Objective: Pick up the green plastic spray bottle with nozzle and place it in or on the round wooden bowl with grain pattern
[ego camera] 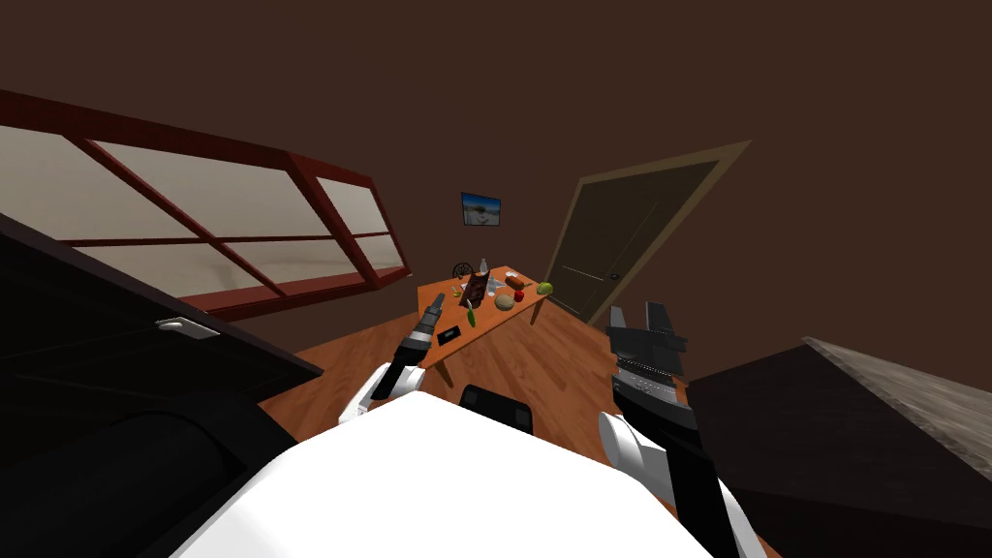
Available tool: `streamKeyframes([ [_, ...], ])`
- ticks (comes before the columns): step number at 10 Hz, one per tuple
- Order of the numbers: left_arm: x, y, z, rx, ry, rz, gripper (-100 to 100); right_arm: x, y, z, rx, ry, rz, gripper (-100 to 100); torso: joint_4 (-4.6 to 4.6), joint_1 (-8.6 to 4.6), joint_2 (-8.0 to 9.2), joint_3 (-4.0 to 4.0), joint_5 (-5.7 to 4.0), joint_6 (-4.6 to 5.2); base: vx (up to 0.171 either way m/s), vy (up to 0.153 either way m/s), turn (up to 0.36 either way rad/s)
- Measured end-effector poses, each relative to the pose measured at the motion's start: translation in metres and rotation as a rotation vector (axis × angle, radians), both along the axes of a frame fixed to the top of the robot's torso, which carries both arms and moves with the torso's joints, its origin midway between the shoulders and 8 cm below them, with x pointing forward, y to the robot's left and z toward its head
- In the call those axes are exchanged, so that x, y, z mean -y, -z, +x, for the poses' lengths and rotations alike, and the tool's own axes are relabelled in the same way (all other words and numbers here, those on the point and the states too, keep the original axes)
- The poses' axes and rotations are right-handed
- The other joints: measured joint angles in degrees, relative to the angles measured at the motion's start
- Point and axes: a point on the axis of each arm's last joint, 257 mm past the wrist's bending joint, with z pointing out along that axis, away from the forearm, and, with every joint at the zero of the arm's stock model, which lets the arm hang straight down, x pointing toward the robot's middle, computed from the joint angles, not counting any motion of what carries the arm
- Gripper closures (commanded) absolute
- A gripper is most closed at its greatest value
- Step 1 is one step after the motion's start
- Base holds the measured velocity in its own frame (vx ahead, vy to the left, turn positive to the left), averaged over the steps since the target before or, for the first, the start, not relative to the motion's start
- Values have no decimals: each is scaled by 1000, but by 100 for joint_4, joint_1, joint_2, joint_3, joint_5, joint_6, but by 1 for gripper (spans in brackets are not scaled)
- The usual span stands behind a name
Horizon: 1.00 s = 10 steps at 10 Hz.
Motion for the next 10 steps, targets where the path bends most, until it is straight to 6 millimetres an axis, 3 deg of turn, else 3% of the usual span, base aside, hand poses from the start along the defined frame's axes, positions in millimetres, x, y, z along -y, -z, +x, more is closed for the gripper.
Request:
streamKeyframes([
  [3, -29, 64, 1, -175, -66, 76, -100, 0, 0, 0, 0, 0, 0, 0, 0, -13, 1, 0, -3, 0, 120, -176, -31],
  [6, -69, 143, -20, -380, -146, 145, -100, 0, 0, 0, 0, 0, 0, 0, -2, -15, -7, -5, -4, -1, 125, -166, -25],
  [10, -92, 192, -45, -538, -203, 202, -100, 0, 0, 0, 0, 0, 0, 0, 2, 10, 12, 6, 0, 0, 92, -113, -28],
])
